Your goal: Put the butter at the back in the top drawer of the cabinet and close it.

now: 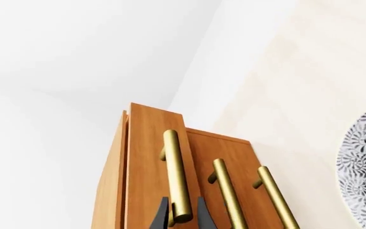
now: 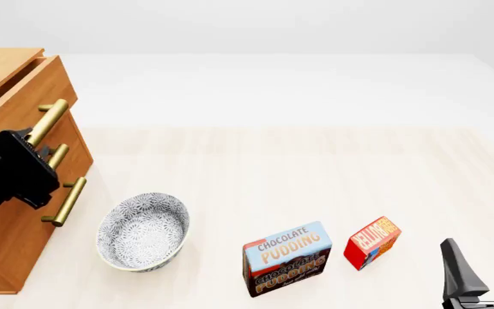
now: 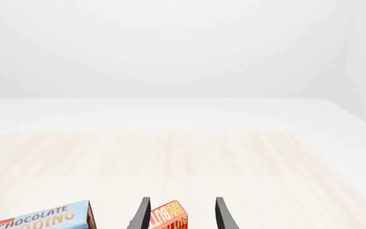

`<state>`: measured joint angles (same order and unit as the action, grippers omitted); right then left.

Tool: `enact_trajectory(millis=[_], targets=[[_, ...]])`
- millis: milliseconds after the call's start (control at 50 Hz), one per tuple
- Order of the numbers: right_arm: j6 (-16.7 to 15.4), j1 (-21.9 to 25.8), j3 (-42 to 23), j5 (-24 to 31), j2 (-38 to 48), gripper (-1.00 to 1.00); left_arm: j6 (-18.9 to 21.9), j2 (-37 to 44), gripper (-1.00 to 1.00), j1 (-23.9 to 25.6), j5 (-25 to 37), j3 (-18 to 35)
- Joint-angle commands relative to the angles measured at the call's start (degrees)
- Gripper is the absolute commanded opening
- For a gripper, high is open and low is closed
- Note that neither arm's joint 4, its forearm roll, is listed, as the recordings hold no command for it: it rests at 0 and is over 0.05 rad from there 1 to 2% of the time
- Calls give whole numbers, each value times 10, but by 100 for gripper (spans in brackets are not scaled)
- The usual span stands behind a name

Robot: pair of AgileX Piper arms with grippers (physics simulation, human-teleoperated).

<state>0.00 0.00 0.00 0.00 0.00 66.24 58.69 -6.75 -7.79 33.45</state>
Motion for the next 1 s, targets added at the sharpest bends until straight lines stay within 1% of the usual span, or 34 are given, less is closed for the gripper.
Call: enact_trajectory(millis=[20,240,340,480,1000], targets=[[0,0,0,0,0,100,3,-12,-100,-2,12,-11],[0,0,0,0,0,100,-4,-14,-100,4,22,-4],[0,0,0,0,0,100,-6,-16,-100,7,22,-9],[0,0,0,0,0,100,-12,-11,-100,20,27,2],[0,0,0,0,0,100,-25,35,-100,80,6,12]])
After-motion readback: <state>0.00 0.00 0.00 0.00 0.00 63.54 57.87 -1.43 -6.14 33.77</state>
